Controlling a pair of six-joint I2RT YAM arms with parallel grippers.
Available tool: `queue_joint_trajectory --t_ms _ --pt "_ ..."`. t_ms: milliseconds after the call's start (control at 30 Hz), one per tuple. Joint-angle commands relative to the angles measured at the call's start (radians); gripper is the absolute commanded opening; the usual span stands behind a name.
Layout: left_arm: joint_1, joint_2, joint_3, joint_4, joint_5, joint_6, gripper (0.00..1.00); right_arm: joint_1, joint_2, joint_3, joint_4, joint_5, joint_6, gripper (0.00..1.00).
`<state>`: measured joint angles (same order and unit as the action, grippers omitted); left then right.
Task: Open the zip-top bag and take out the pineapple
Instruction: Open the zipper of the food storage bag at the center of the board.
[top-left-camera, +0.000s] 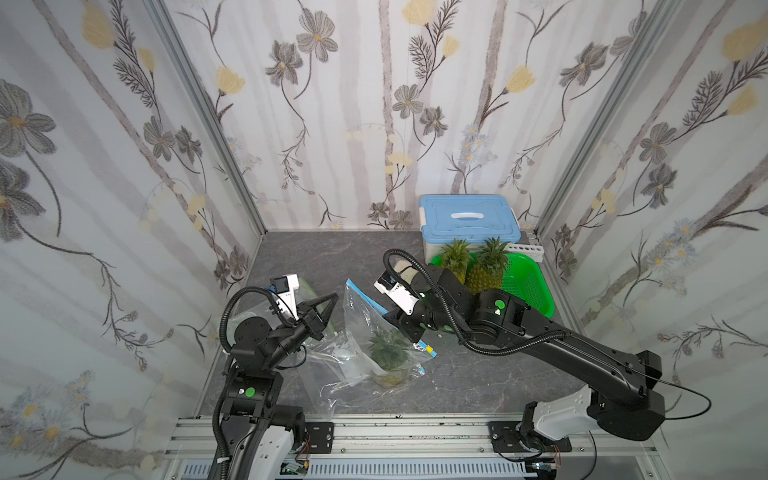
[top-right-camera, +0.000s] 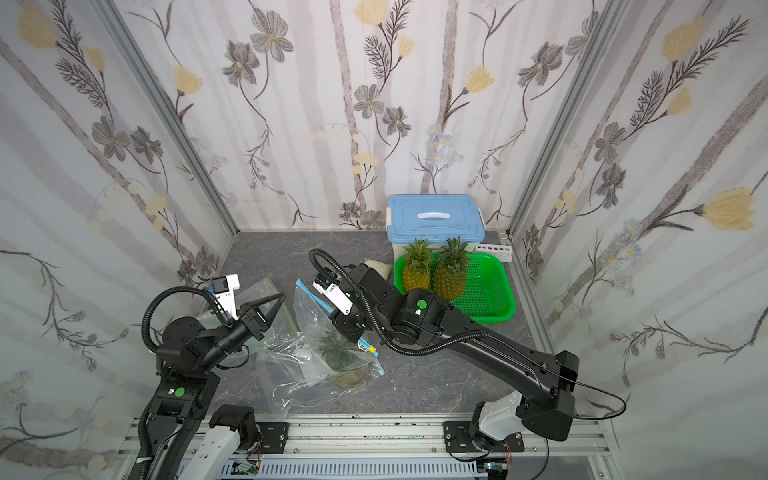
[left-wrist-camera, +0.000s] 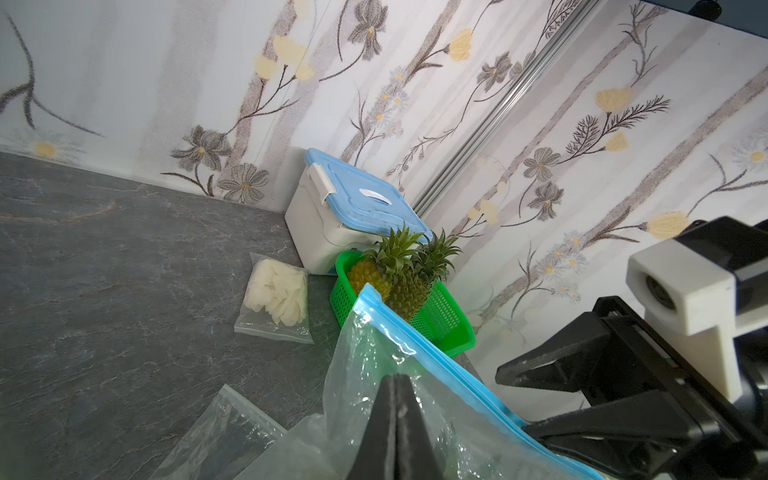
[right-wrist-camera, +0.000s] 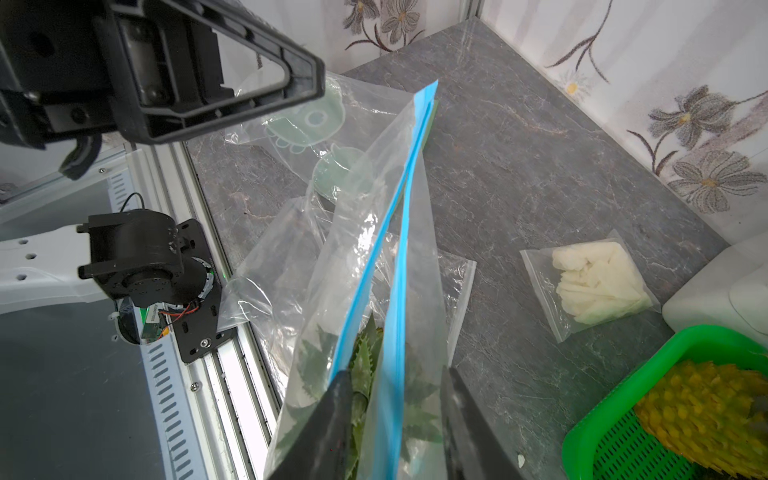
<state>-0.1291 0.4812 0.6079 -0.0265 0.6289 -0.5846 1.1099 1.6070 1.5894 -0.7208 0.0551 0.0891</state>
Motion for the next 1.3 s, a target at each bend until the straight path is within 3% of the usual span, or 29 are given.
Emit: queue_joint_trajectory --t_ms 0,300,467,600,700,767,1000,1267 --pt "0.000 -0.006 -0.005 0.013 -0.006 0.013 0.00 0.009 0.026 0.028 0.001 -0.016 -0.004 0.37" --pt "0.000 -0.016 -0.006 0.008 0.003 0.010 0.00 0.022 0.068 0.058 -0.042 0.023 0.007 0.36" --pt "0.000 -0.012 0.002 0.020 0.070 -0.042 0.01 0.020 0.083 0.042 -0.055 0.048 0.023 0.36" --pt "-0.014 0.010 0.014 0.006 0.137 -0.097 0.15 0.021 0.081 0.034 -0.043 0.044 0.027 0.26" --pt "-0.065 0.038 0.035 -0.036 0.148 -0.108 0.24 0.021 0.081 0.034 -0.032 0.040 0.027 0.13" --pt "-0.110 0.056 0.056 -0.063 0.143 -0.100 0.29 0.020 0.081 0.038 -0.029 0.039 0.026 0.10" --pt "-0.310 0.126 0.137 -0.191 0.003 -0.016 0.37 0.021 0.084 0.050 -0.025 0.039 0.025 0.08" --pt "-0.442 0.198 0.180 -0.293 -0.185 0.041 0.42 0.022 0.090 0.070 -0.021 0.050 0.021 0.05"
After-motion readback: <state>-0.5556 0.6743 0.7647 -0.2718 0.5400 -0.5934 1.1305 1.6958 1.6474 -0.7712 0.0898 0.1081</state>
